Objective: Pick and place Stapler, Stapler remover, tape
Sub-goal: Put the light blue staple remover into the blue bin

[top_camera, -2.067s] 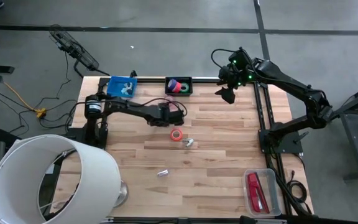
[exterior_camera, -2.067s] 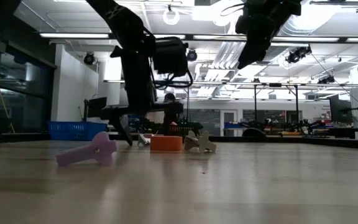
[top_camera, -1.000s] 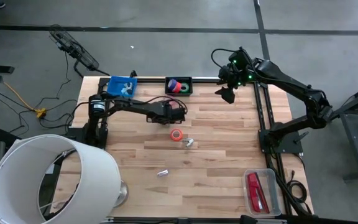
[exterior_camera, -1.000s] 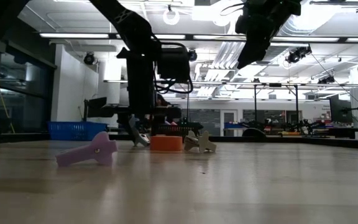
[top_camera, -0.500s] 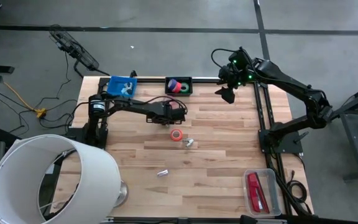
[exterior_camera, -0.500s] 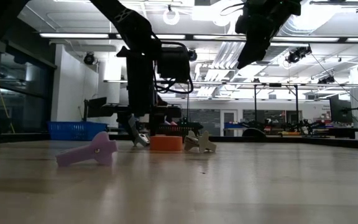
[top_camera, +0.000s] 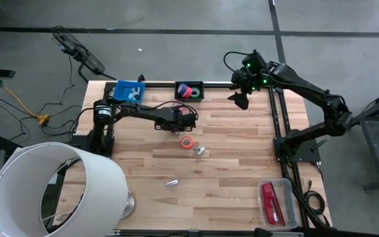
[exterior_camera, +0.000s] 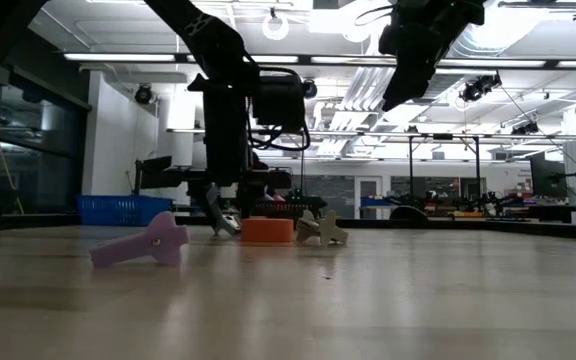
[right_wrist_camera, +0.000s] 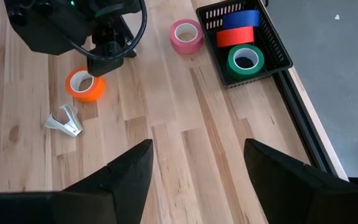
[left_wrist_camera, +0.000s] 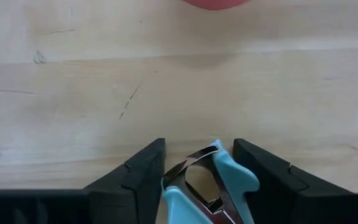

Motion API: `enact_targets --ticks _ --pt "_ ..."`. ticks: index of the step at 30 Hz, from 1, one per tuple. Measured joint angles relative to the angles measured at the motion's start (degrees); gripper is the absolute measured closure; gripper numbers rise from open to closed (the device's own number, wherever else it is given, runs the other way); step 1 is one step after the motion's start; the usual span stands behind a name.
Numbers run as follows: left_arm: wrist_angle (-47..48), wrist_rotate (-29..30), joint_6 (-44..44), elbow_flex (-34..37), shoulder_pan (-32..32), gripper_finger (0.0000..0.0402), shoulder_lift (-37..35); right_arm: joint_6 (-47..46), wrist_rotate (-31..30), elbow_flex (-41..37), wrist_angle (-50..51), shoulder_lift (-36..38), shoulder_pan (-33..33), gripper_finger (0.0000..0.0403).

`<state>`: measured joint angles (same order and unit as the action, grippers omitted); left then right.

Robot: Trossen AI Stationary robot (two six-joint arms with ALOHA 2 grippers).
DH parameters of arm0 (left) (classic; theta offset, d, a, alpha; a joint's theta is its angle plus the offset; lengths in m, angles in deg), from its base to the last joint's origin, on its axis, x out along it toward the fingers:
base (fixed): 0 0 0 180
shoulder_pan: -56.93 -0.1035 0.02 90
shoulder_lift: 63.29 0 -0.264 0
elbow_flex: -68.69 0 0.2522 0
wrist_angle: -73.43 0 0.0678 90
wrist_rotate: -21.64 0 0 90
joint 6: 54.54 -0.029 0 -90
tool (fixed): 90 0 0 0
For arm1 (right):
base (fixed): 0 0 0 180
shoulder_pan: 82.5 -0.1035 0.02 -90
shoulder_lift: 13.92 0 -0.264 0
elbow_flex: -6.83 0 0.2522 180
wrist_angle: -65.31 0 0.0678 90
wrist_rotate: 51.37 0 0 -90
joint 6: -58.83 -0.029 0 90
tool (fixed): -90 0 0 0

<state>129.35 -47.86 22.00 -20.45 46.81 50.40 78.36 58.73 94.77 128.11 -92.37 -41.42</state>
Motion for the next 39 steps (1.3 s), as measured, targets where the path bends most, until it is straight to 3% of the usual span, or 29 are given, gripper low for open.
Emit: enact_targets --ticks 5,11,15,23,29,39 --pt "1.7 -0.2 0.9 -0.1 -0.7 0.0165 -0.1 0.0 0.0 0.0 0.1 0.0 0.0 0.016" --pt "5.3 -5.3 3.4 -0.2 -2.4 0.008 -0.3 0.0 0.0 0.0 0.1 0.0 0.0 0.016" --pt "6.2 -8.4 7.3 -0.2 -2.5 0.0057 -0.4 0.0 0.0 0.0 0.1 0.0 0.0 0.016" --pt "5.8 -13.8 13.3 -0.1 -1.8 0.0056 -0.3 0.0 0.0 0.0 0.1 0.0 0.0 0.016" --pt "4.6 -14.0 14.9 0.0 -1.5 0.0063 -0.3 0.1 0.0 0.0 0.1 0.0 0.0 0.016" --pt "3.9 -15.2 15.7 0.0 -1.5 0.0162 -0.2 0.1 0.0 0.0 0.1 0.0 0.0 0.016"
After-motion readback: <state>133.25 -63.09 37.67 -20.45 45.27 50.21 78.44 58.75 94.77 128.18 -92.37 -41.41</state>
